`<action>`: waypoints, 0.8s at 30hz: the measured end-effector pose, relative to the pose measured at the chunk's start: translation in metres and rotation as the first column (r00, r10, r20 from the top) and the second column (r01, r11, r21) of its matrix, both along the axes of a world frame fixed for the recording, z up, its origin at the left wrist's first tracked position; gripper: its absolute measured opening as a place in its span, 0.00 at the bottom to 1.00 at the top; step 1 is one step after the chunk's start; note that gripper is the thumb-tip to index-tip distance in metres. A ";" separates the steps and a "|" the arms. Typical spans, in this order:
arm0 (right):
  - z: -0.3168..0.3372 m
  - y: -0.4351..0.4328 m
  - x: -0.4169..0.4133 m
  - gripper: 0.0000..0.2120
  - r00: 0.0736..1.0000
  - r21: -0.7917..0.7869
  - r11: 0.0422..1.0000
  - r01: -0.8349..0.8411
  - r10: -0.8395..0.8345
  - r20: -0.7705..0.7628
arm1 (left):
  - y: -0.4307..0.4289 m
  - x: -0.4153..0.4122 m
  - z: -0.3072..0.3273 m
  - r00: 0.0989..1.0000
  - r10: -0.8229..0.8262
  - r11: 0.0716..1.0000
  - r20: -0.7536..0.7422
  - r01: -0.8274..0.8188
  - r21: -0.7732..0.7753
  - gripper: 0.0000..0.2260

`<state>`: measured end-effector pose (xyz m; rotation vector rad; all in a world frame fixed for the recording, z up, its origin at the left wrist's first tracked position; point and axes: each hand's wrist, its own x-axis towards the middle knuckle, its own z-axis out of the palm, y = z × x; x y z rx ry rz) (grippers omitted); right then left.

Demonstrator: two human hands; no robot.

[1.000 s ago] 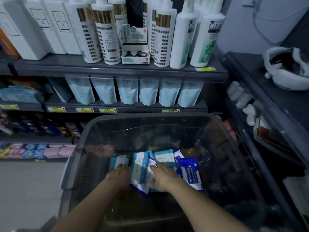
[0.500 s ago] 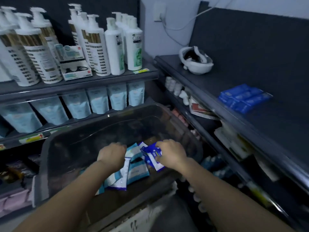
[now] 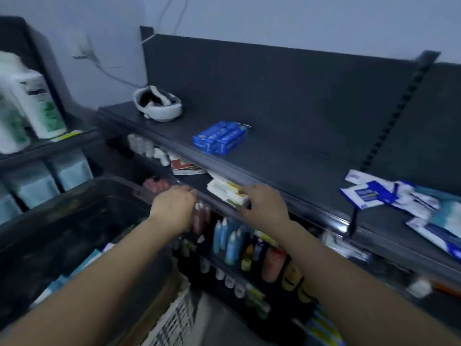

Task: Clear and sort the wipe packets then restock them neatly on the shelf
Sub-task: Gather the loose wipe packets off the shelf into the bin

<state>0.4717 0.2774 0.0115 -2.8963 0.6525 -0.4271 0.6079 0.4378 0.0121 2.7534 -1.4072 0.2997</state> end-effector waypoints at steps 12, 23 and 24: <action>0.017 -0.147 -0.193 0.21 0.932 -0.061 0.935 0.349 -0.353 -0.080 | -0.194 -0.151 0.007 0.956 -0.276 0.958 -0.104 0.265 -0.110 0.14; -0.004 -0.234 -0.292 0.32 0.661 -0.071 0.729 0.681 -0.653 -0.370 | -0.316 -0.226 -0.009 0.889 -0.443 0.896 -0.120 0.441 -0.041 0.16; -0.007 -0.240 -0.295 0.33 0.635 -0.064 0.715 0.696 -0.655 -0.409 | -0.327 -0.226 -0.013 0.884 -0.450 0.893 -0.131 0.450 -0.028 0.17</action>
